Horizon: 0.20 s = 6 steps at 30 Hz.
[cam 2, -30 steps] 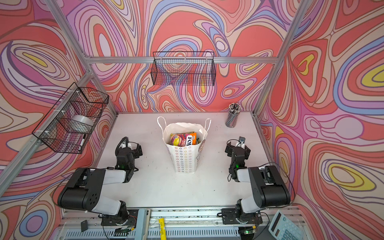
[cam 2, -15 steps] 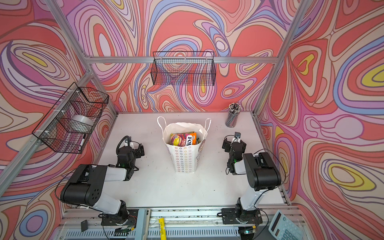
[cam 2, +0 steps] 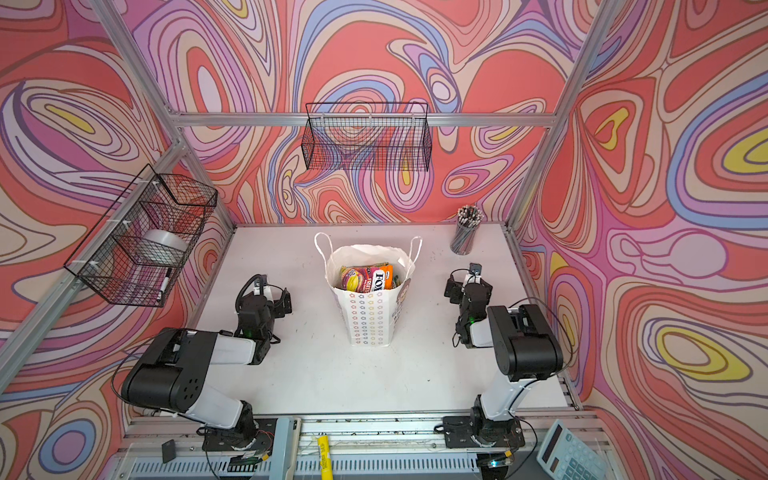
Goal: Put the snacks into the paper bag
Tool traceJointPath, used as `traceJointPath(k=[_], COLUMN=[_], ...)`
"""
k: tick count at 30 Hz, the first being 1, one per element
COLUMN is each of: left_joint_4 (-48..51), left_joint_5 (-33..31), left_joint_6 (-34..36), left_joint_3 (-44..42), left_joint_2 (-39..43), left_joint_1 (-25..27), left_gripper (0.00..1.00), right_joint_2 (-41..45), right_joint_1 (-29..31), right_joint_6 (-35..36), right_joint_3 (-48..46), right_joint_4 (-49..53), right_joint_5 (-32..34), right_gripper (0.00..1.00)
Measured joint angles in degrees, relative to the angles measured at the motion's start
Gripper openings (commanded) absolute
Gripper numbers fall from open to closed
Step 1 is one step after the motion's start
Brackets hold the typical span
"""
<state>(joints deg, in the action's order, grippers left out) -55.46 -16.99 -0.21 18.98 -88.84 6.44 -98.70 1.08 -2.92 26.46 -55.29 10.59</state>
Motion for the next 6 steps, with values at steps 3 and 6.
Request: traceJointPath(k=[3, 6], left_joint_4=[0.9, 3.7], left_joint_5=[1.2, 6.3], left_joint_6=[0.0, -0.6], left_joint_3=[0.3, 2.1], left_joint_2=[-0.1, -0.1], left_joint_1=[-0.6, -4.1], left_gripper=[1.0, 1.0], right_joint_2=[0.0, 0.0], right_joint_1=[0.0, 0.0], right_joint_6=[0.1, 0.2], right_joint_3=[0.0, 0.0], right_joint_4=[0.0, 0.0], right_joint_5=[-0.2, -0.2], right_gripper=[0.99, 0.98])
